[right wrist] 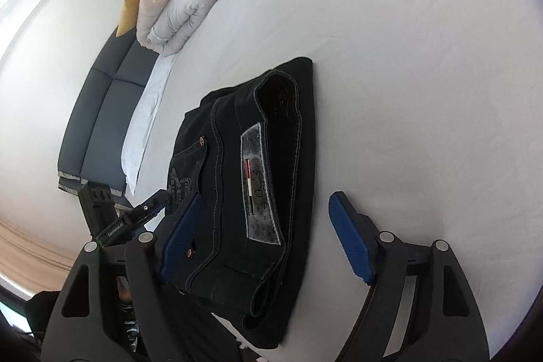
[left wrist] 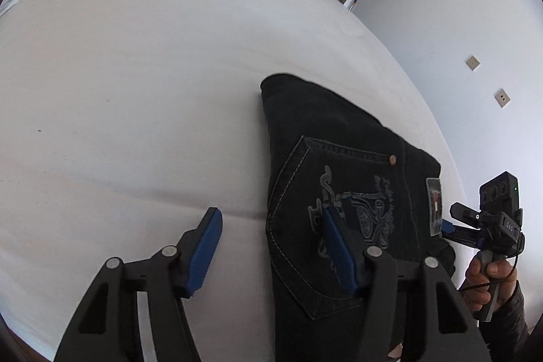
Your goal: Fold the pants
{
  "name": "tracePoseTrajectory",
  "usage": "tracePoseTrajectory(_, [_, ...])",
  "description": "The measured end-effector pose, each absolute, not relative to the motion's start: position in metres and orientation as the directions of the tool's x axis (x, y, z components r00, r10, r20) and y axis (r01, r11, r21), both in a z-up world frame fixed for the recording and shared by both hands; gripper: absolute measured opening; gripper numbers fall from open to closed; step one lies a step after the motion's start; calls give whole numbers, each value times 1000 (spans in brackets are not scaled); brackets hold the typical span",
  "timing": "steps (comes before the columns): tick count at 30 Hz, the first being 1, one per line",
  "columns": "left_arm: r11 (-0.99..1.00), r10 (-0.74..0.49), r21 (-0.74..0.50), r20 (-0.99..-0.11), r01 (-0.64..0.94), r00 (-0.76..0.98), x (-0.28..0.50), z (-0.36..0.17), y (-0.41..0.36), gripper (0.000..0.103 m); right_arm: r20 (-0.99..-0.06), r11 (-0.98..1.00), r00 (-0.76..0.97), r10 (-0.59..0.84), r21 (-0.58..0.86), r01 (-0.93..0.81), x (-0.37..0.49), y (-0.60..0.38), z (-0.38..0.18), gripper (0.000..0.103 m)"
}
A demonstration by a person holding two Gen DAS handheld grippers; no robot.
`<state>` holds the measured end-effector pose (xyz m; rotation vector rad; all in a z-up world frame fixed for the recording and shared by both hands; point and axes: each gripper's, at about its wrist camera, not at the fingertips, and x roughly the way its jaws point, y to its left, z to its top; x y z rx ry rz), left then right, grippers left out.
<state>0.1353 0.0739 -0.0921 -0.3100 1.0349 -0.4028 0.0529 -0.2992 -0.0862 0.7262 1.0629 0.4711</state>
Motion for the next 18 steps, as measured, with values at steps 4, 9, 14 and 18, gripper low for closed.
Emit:
tracePoseTrajectory(4, [876, -481, -445, -778, 185, 405, 146, -98, 64, 66, -632, 663, 371, 680, 746, 55, 73, -294, -99, 47])
tracePoseTrajectory(9, [861, -509, -460, -787, 218, 350, 147, -99, 42, 46, -647, 678, 367, 668, 732, 56, 90, -278, -109, 28])
tracePoseTrajectory(14, [860, -510, -464, -771, 212, 382, 141, -88, 31, 24, -664, 734, 419, 619, 679, -10, 85, -271, -90, 19])
tracePoseTrajectory(18, [861, -508, -452, -741, 235, 438, 137, -55, 22, 19, -655, 759, 448, 608, 646, -85, 82, -270, -58, 15])
